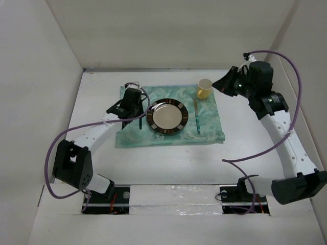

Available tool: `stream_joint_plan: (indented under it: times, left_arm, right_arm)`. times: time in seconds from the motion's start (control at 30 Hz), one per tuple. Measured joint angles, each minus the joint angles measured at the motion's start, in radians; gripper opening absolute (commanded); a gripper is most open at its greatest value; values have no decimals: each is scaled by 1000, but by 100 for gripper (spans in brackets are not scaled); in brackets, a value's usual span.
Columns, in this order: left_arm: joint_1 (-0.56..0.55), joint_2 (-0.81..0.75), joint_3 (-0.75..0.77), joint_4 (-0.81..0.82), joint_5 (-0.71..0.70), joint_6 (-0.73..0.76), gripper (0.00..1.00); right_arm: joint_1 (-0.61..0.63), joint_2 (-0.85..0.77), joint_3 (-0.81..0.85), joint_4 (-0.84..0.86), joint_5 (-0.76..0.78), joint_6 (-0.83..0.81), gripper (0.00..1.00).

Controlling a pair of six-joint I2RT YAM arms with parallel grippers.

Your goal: Set the dinner table for one person

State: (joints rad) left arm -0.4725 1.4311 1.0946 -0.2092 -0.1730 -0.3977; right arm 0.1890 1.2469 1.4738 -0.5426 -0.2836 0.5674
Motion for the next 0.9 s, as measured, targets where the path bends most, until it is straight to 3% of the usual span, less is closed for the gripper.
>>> stream_joint_plan:
  times: [0.1, 0.2, 0.9]
  left_arm:
    - [37, 10, -83, -31, 13, 16, 0]
    - [43, 42, -100, -23, 20, 37, 0]
    - [84, 258, -132, 110, -1, 109, 0]
  right_arm:
    - [45, 8, -56, -11, 14, -24, 31]
    - [69, 7, -82, -18, 27, -49, 39]
    - [81, -64, -200, -58, 86, -100, 42]
